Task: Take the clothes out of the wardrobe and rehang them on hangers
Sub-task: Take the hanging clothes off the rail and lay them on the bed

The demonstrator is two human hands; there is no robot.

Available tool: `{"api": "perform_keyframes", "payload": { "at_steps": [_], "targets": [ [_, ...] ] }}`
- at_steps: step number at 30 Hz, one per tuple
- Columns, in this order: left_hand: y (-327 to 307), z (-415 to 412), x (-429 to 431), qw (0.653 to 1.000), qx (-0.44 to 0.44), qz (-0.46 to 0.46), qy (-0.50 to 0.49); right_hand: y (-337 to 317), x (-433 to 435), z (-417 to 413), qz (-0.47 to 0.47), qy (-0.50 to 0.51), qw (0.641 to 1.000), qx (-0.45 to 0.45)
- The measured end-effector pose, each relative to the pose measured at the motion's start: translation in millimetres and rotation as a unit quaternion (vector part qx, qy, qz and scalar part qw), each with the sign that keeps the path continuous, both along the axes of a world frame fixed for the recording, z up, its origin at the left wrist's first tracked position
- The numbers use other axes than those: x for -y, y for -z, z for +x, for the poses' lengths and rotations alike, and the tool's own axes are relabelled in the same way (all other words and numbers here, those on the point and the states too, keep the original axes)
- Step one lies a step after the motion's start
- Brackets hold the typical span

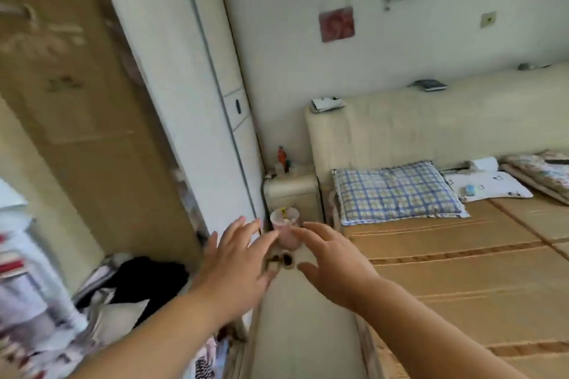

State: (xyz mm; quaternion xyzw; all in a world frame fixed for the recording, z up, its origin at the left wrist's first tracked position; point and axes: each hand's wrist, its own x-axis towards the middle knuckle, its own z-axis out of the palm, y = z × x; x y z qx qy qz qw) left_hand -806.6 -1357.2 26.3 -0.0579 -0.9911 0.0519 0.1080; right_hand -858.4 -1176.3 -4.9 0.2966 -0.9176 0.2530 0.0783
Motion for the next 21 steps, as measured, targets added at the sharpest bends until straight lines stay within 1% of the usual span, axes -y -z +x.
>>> {"api": "perform_keyframes", "payload": {
  "at_steps": [5, 8, 11, 13, 15, 18, 21],
  "targets": [
    [-55, 50, 108, 0.991, -0.083, 0.011, -0.1, -58, 120, 9, -0.017, -0.094, 0.994, -0.058],
    [-82, 80, 151, 0.98, -0.139, 0.015, -0.139, -87, 177, 20, -0.018, -0.152, 0.984, -0.091],
    [-107, 101, 186, 0.964, -0.196, 0.006, -0.177, -119, 228, 32, -0.049, -0.193, 0.971, -0.131],
    [-123, 108, 199, 0.955, -0.218, -0.018, -0.2, -137, 254, 36, -0.06, -0.219, 0.961, -0.157],
    [-142, 116, 209, 0.942, -0.239, -0.06, -0.229, -157, 280, 37, -0.061, -0.243, 0.949, -0.191],
    [-167, 123, 217, 0.922, -0.288, -0.098, -0.238, -186, 310, 32, -0.08, -0.271, 0.931, -0.232],
    [-196, 126, 227, 0.891, -0.335, -0.16, -0.261, -218, 342, 20, -0.106, -0.3, 0.913, -0.257]
  ]
}}
